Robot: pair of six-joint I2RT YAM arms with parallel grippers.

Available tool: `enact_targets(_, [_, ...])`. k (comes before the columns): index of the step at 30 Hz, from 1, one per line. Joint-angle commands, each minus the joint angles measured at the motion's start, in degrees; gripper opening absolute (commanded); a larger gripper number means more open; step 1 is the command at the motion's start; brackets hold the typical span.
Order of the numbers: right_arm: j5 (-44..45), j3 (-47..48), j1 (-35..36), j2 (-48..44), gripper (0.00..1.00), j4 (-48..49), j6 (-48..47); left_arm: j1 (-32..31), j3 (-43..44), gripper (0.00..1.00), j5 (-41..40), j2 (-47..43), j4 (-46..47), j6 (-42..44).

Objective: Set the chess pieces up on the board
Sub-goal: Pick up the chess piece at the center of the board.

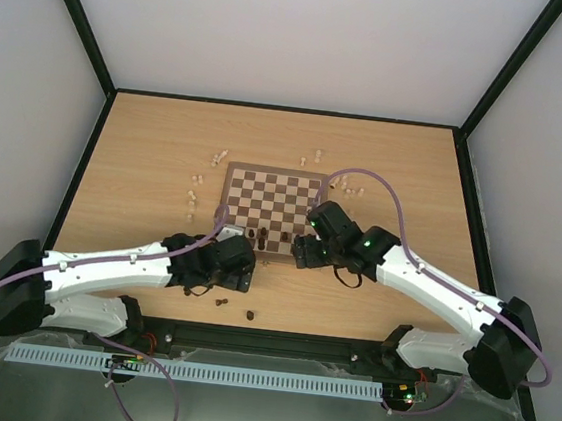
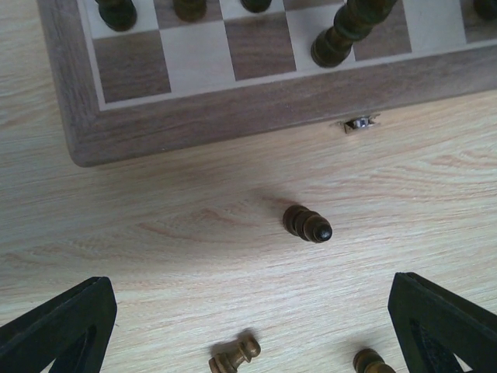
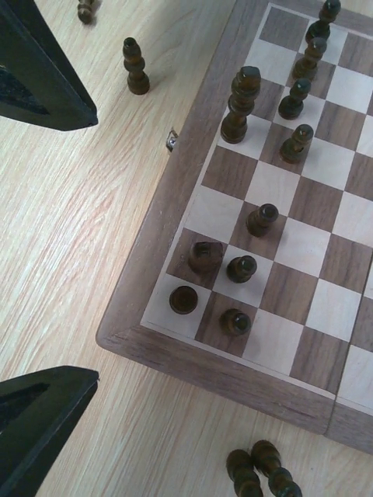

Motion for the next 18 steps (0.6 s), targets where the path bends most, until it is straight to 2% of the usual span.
enact_targets(1, [-0.1, -1.1, -0.2, -2.2, 0.85, -1.0, 0.0, -1.0, 0.7, 0.99, 0.3, 2.3, 0.9, -0.2])
enact_targets(5, [0.1, -1.5, -0.2, -3.2, 0.86, -1.2, -0.1, -1.2, 1.2, 0.99, 0.7, 4.7, 1.8, 0.0])
enact_targets(9, [0.2, -2.1, -0.2, -3.8, 0.86, -1.1, -0.2, -1.5, 1.8, 0.93, 1.0, 7.2, 2.6, 0.2])
enact_targets(14, [0.1, -2.3, -0.2, -3.9, 0.86, -1.0, -0.2, -1.6, 2.0, 0.79, 1.2, 10.2, 4.0, 0.7])
enact_targets(18, [0.1, -2.4, -0.2, -4.1, 0.85, -0.9, -0.3, -1.6, 2.8, 0.63, 1.0, 12.5, 4.9, 1.4])
